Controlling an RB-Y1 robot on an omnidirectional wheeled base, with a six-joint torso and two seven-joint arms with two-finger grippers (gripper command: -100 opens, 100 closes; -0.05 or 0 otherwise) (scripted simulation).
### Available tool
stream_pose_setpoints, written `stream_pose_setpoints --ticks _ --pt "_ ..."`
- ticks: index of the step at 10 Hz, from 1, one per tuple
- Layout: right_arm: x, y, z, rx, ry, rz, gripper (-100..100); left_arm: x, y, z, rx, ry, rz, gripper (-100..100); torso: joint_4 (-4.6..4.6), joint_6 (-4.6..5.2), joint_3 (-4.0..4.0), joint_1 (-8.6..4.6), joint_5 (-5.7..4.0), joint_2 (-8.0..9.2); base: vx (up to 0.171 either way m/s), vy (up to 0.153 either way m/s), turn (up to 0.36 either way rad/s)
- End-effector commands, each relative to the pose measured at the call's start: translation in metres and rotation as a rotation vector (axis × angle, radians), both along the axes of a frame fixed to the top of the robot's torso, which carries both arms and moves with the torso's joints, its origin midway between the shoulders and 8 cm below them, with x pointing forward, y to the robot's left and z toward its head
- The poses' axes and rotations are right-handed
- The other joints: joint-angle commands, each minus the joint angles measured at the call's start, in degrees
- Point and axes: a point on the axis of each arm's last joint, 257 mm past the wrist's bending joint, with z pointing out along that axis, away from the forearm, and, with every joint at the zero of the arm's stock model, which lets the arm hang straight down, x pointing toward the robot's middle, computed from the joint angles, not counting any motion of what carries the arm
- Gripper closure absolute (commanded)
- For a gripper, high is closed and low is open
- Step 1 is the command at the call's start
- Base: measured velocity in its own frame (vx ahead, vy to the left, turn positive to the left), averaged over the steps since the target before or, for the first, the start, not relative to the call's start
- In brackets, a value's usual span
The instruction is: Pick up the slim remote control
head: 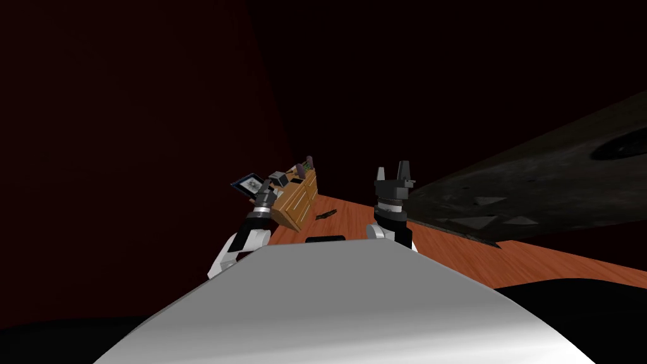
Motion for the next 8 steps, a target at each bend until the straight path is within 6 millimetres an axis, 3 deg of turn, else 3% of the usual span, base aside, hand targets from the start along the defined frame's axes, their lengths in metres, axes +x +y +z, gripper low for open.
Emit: stream_pose_setpoints --ticks 1,4,6,7,8 --pt "0.000 0.000 0.000 0.000 0.000 0.000 0 0.005 0.005 -0.011 -0.005 0.046 0.009 -100 0.00 0.00 0.00 0.00 0.00 0.00 0.022 -0.095 -0.007" --pt "0.000 0.000 0.000 0.000 0.000 0.000 0 0.018 0.031 -0.041 -0.020 0.150 0.042 -100 -0.01 -0.01 -0.01 0.06 0.00 -0.02 0.032 -0.096 -0.013" --pt "0.000 0.000 0.000 0.000 0.000 0.000 0 0.019 0.033 -0.049 -0.023 0.183 0.049 -100 -0.02 -0.01 -0.05 0.09 0.01 -0.08 0.024 -0.062 0.001" --pt "0.000 0.000 0.000 0.000 0.000 0.000 0 0.024 0.048 -0.063 -0.033 0.231 0.071 -100 0.00 -0.01 0.00 0.23 0.04 0.02 0.022 -0.064 -0.014" --pt "0.000 0.000 0.000 0.000 0.000 0.000 0 0.024 0.049 -0.068 -0.035 0.252 0.075 -100 0.00 0.00 -0.01 0.19 0.04 -0.02 0.030 -0.072 -0.005"
